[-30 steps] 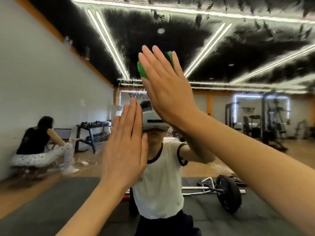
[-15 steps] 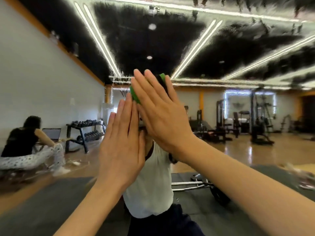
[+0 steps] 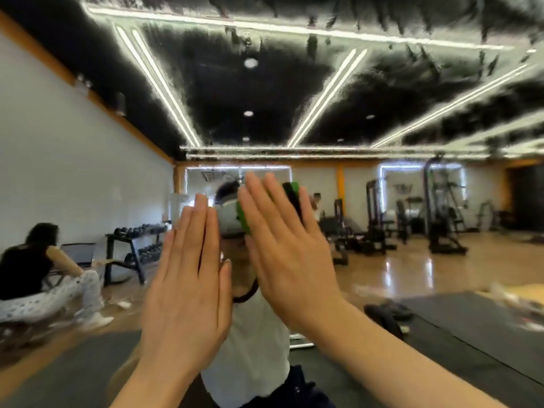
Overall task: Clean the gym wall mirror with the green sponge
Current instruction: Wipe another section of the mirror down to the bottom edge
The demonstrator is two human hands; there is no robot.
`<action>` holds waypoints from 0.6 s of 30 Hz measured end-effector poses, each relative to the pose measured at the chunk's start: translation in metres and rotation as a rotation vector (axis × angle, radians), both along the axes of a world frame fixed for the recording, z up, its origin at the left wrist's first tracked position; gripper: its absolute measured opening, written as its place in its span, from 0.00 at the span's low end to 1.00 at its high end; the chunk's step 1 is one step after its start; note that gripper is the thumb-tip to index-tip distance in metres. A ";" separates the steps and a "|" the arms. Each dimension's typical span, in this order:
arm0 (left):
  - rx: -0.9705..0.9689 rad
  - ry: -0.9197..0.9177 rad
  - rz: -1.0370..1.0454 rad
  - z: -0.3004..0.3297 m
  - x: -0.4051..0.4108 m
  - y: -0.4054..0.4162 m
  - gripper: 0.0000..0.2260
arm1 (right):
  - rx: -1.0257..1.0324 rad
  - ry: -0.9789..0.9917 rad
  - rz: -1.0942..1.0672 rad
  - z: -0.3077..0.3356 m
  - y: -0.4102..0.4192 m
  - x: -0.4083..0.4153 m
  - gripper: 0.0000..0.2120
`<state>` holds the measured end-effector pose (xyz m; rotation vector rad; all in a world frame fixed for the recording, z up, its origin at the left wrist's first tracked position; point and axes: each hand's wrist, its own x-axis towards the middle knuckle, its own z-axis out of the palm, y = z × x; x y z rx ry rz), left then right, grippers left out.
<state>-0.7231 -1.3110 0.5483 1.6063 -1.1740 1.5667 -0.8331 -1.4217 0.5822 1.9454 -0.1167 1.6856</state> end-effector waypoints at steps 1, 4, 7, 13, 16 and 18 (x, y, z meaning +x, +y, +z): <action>-0.002 0.000 0.003 0.001 0.000 -0.001 0.28 | -0.089 0.077 -0.023 -0.003 -0.005 -0.001 0.27; -0.014 -0.001 0.006 0.003 0.000 -0.001 0.28 | -0.169 0.135 -0.057 -0.002 -0.044 -0.038 0.27; -0.022 0.000 0.001 0.000 -0.003 -0.001 0.28 | 0.094 -0.023 -0.058 -0.016 -0.092 -0.094 0.27; -0.031 0.018 -0.007 -0.001 -0.007 -0.001 0.27 | 0.328 -0.235 -0.035 -0.025 -0.062 -0.072 0.27; -0.028 0.022 0.013 -0.001 -0.008 0.000 0.27 | 0.007 0.062 -0.025 -0.039 -0.024 -0.026 0.27; -0.024 0.020 0.028 -0.001 -0.008 0.001 0.27 | -0.138 0.184 -0.034 -0.040 -0.025 -0.025 0.26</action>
